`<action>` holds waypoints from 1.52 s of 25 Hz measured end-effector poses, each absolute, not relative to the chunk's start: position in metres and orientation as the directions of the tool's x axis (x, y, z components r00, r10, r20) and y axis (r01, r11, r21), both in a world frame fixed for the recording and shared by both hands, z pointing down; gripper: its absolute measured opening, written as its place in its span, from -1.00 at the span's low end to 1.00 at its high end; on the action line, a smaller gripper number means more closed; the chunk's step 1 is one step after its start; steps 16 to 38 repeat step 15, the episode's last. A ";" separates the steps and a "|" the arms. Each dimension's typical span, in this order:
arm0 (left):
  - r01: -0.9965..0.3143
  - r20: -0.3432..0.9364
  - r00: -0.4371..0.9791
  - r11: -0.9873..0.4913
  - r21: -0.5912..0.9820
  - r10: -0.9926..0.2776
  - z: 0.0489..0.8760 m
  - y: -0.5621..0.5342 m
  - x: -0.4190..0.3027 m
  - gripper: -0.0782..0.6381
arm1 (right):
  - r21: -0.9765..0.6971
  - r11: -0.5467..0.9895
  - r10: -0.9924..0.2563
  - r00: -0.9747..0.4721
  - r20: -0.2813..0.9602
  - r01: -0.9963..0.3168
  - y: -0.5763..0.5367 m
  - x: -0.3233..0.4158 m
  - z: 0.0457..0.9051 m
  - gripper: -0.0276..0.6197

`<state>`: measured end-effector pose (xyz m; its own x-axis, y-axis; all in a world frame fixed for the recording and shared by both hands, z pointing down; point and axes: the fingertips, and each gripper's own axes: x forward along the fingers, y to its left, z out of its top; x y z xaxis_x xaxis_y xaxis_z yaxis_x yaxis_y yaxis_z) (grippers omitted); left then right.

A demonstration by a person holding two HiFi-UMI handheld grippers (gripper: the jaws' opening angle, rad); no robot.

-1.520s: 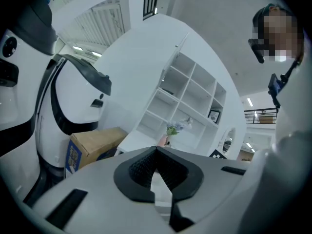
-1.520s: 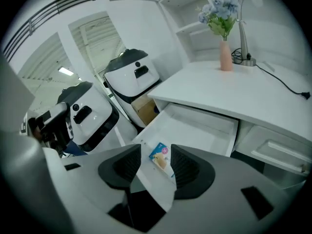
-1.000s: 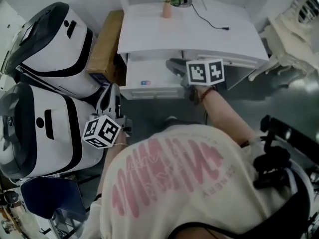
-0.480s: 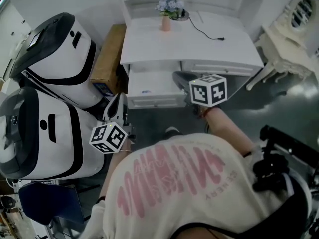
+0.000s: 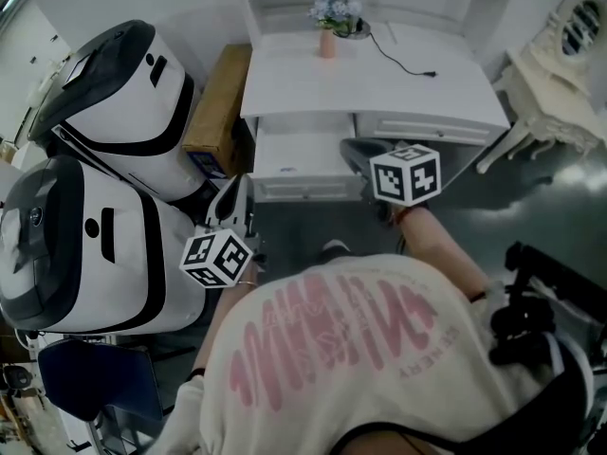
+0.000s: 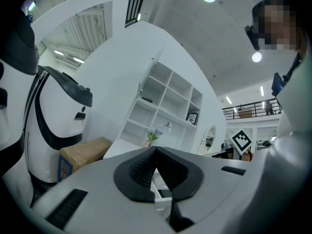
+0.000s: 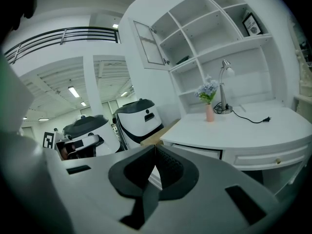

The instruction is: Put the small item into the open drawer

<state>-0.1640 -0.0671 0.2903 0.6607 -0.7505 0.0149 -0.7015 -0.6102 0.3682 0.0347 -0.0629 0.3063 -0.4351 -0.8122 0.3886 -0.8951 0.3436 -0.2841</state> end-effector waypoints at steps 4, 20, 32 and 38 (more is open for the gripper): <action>-0.693 0.009 0.669 -0.619 0.369 -0.743 0.289 -0.065 -0.161 -0.70 | -0.282 0.333 -0.816 -0.425 0.392 -0.900 -0.060 0.038 0.307 -0.85; -0.676 -0.011 0.686 -0.643 0.359 -0.727 0.284 -0.068 -0.164 -0.70 | -0.281 0.305 -0.828 -0.400 0.394 -0.910 -0.058 0.037 0.308 -0.84; -0.676 -0.011 0.686 -0.643 0.359 -0.727 0.284 -0.068 -0.164 -0.70 | -0.281 0.305 -0.828 -0.400 0.394 -0.910 -0.058 0.037 0.308 -0.84; -0.676 -0.011 0.686 -0.643 0.359 -0.727 0.284 -0.068 -0.164 -0.70 | -0.281 0.305 -0.828 -0.400 0.394 -0.910 -0.058 0.037 0.308 -0.84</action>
